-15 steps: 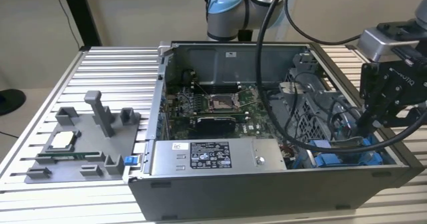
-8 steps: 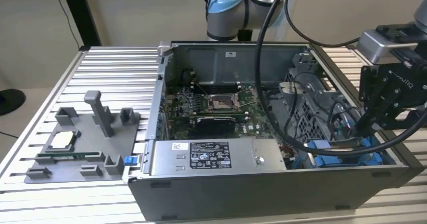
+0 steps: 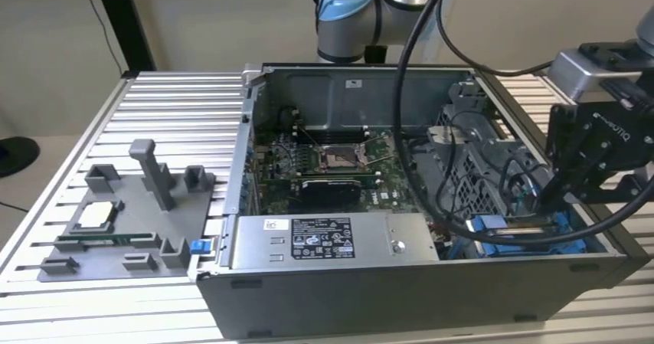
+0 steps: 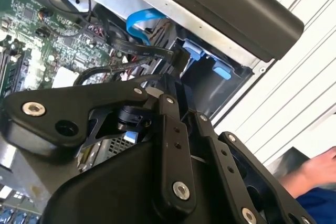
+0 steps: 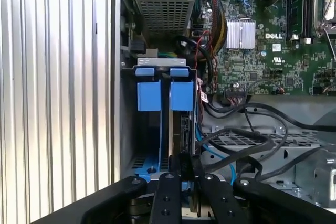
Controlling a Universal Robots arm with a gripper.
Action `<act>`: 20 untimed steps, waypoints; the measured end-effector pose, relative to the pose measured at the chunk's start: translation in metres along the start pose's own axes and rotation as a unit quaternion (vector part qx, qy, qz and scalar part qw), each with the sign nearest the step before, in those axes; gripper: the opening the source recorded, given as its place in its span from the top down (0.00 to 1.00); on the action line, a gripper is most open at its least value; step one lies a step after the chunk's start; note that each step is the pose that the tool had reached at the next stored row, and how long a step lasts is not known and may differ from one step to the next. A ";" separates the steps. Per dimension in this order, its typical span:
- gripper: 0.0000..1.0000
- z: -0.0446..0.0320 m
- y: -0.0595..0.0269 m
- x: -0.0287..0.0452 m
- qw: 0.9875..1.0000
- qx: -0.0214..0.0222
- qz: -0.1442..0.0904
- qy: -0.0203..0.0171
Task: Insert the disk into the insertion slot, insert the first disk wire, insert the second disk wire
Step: 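Insert the first disk wire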
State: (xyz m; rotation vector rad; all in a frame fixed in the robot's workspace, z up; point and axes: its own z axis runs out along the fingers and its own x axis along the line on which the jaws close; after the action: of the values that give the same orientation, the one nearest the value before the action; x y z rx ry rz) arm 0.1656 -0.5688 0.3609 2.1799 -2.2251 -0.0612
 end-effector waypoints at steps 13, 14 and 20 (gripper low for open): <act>1.00 0.0097 -0.0029 0.0011 1.000 0.000 -0.001 -0.006; 1.00 0.0101 -0.0030 0.0008 1.000 0.000 -0.001 -0.006; 1.00 0.0120 -0.0036 0.0001 1.000 0.001 -0.008 -0.005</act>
State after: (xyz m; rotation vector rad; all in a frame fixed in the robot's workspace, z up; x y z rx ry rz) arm 0.1686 -0.5689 0.3488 2.2039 -2.2135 -0.0722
